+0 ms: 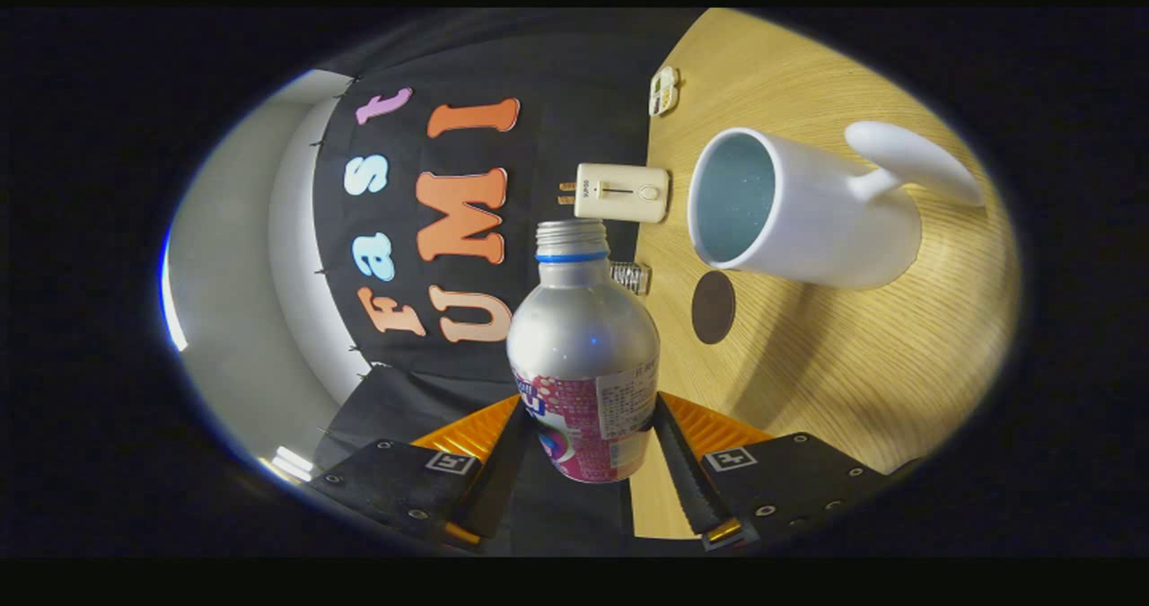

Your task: Take the bottle from table, then pour the juice into the cup, finally place the bottle on the coaster

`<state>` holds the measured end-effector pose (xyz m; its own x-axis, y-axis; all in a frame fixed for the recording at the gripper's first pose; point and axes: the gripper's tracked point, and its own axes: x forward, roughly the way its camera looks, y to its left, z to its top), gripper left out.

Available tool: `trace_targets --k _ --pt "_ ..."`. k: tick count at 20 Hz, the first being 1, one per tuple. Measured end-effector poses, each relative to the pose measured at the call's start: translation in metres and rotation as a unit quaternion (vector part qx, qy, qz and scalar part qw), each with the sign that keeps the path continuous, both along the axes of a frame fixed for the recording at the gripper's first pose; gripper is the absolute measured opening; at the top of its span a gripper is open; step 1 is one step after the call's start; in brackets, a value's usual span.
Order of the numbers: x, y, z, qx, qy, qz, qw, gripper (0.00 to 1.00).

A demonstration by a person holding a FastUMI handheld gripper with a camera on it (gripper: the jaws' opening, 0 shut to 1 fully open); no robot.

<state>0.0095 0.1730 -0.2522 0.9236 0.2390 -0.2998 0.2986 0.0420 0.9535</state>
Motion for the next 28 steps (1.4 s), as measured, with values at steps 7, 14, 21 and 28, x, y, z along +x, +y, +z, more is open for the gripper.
trace_targets --k 7,14,21,28 --pt "0.007 -0.003 0.007 0.055 0.001 -0.022 0.998 0.77" --pt "0.011 0.005 0.009 0.098 0.013 -0.032 0.995 0.77" --pt "0.015 -0.002 0.019 0.135 0.005 -0.067 0.988 0.77" --pt "0.017 -0.004 0.029 0.166 0.002 -0.082 0.983 0.77"
